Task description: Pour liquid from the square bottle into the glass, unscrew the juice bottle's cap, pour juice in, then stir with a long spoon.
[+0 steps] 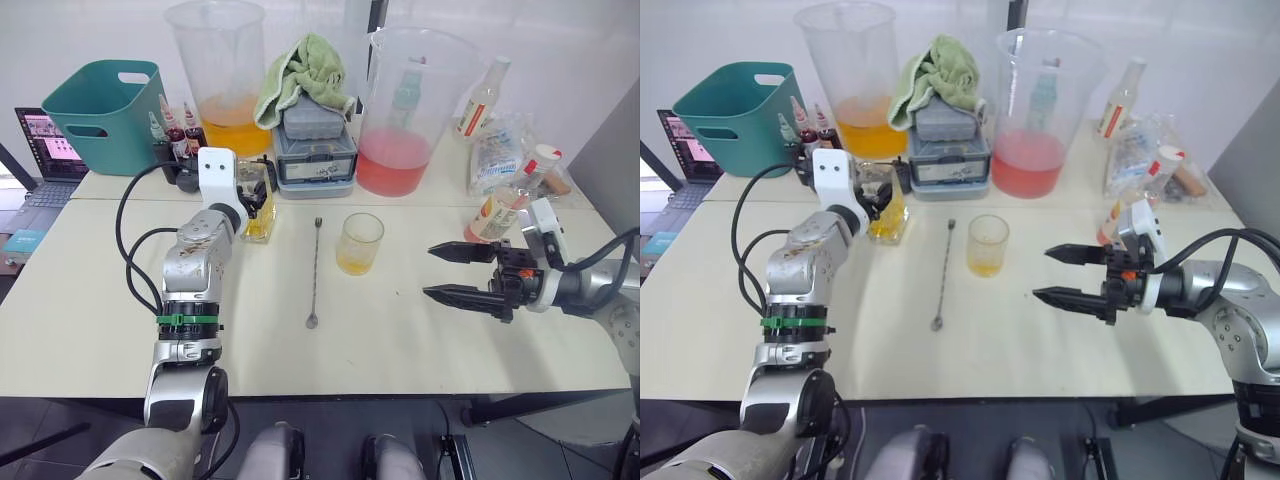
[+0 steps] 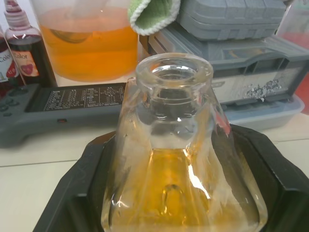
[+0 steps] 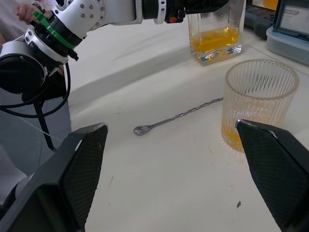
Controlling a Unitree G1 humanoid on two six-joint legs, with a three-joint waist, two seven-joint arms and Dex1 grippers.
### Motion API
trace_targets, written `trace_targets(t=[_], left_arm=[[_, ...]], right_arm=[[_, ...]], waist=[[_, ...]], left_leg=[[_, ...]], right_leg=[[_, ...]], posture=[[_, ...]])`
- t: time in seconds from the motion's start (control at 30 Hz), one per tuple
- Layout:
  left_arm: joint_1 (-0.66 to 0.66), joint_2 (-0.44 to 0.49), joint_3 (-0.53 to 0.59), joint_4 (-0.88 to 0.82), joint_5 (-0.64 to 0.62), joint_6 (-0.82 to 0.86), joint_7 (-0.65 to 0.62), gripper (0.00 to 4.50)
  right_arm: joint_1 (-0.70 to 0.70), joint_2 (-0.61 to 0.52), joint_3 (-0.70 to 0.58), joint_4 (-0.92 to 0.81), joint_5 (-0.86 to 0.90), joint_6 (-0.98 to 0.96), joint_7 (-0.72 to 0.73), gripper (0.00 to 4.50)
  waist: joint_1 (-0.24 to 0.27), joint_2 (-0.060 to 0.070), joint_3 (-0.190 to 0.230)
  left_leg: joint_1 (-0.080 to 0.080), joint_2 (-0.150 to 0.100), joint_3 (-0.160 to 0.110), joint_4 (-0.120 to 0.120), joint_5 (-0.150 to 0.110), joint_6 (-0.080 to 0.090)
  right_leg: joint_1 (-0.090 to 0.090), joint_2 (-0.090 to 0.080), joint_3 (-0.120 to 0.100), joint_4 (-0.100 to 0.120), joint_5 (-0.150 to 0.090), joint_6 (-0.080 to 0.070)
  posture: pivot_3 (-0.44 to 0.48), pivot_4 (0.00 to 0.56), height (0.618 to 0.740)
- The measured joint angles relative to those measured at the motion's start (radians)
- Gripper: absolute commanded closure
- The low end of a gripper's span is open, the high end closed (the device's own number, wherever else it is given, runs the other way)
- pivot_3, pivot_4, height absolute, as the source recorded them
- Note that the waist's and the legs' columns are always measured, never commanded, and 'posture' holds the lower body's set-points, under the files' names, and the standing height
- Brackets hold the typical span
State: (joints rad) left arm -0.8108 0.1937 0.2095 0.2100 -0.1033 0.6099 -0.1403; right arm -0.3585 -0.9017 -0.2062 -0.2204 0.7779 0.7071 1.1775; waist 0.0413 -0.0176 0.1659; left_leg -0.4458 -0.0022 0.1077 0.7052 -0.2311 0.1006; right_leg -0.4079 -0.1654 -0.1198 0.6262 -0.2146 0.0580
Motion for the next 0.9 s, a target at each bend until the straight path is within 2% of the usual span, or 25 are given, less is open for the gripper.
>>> trace_targets(t=[0.37, 0.43, 0.5, 0.9], left_arm=[[0.038, 0.014, -0.057, -0.024, 0.010, -0.038, 0.008, 1.71], [0.039, 0.015, -0.060, -0.025, 0.010, -0.037, 0.011, 0.68], [0.042, 0.016, -0.064, -0.030, 0.010, -0.036, 0.013, 0.03], [0.031, 0.031, -0.046, -0.102, -0.023, -0.083, 0.005, 0.03]], right_arm=[[-0.013, 0.000, 0.000, 0.014, -0.011, 0.000, 0.011, 0.00], [-0.013, 0.000, 0.000, 0.014, -0.011, 0.000, 0.011, 0.00], [-0.014, 0.000, 0.000, 0.014, -0.011, 0.000, 0.011, 0.00], [-0.027, 0.002, 0.002, 0.014, -0.011, 0.000, 0.004, 0.00]], waist=[[0.000, 0.000, 0.000], [0.000, 0.000, 0.000], [0.000, 0.000, 0.000], [0.001, 0.000, 0.000]], left_leg=[[0.000, 0.000, 0.000, 0.000, 0.000, 0.000], [0.000, 0.000, 0.000, 0.000, 0.000, 0.000], [0.001, 0.000, 0.000, 0.000, 0.000, 0.000], [0.001, 0.000, 0.000, 0.000, 0.000, 0.000]], right_leg=[[0.000, 0.000, 0.000, -0.001, 0.000, 0.000], [0.000, 0.000, 0.000, -0.001, 0.000, 0.000], [0.000, 0.000, 0.000, -0.001, 0.000, 0.000], [0.000, -0.001, 0.000, -0.002, 0.000, 0.000]], posture=[[0.000, 0.150, 0.739], [0.000, 0.150, 0.739], [0.000, 0.150, 0.739], [0.000, 0.150, 0.739]])
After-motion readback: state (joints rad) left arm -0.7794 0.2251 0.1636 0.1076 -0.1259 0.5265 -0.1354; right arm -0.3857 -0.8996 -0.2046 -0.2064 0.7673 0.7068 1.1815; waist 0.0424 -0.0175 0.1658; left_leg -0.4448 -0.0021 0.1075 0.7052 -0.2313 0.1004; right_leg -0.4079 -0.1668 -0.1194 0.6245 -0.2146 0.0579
